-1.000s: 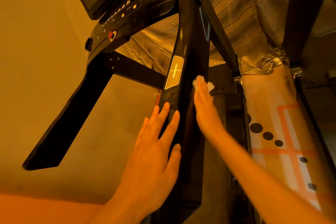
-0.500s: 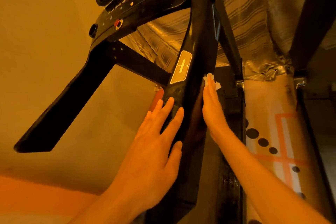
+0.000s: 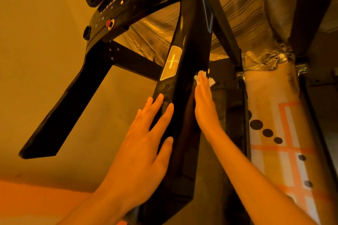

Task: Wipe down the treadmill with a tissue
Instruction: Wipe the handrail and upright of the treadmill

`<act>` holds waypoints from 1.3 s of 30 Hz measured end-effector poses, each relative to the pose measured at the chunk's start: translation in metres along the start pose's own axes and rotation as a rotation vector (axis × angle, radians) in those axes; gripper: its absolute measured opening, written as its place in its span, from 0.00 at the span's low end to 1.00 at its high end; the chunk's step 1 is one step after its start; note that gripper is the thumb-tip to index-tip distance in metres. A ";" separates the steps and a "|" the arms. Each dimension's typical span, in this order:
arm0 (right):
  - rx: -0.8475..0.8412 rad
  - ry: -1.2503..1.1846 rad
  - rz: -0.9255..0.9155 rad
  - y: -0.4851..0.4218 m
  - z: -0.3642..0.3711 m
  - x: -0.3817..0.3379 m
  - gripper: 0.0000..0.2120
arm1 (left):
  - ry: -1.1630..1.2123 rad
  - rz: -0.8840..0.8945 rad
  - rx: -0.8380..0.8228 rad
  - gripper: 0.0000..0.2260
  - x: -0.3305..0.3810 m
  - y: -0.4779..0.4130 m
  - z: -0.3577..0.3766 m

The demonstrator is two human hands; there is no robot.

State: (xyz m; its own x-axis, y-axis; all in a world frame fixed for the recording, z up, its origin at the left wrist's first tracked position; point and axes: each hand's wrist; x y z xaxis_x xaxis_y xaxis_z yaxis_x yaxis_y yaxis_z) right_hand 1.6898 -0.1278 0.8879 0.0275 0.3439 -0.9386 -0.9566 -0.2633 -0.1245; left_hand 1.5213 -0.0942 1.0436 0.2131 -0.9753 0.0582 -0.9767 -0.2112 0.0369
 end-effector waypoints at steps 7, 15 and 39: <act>-0.100 0.054 -0.096 0.120 0.010 -0.001 0.25 | 0.031 -0.006 0.004 0.27 -0.002 0.000 0.003; -0.056 0.083 -0.019 0.032 0.005 -0.008 0.22 | 0.012 -0.011 0.008 0.28 -0.001 0.000 0.002; -0.257 0.580 -0.442 -0.018 -0.008 -0.040 0.24 | -0.038 -0.057 -0.025 0.29 0.003 -0.007 -0.001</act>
State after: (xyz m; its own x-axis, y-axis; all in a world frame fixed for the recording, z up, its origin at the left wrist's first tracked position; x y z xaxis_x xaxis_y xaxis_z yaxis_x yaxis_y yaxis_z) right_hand 1.7082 -0.1436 0.9250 0.6068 -0.0427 -0.7937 -0.7259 -0.4367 -0.5314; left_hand 1.5285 -0.0959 1.0443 0.2667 -0.9636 0.0173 -0.9621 -0.2651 0.0637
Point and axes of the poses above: each hand's wrist, its own y-axis away from the middle knuckle, its own z-axis out of the palm, x = y × z, and after that the axes turned 3 degrees about -z, right-handed
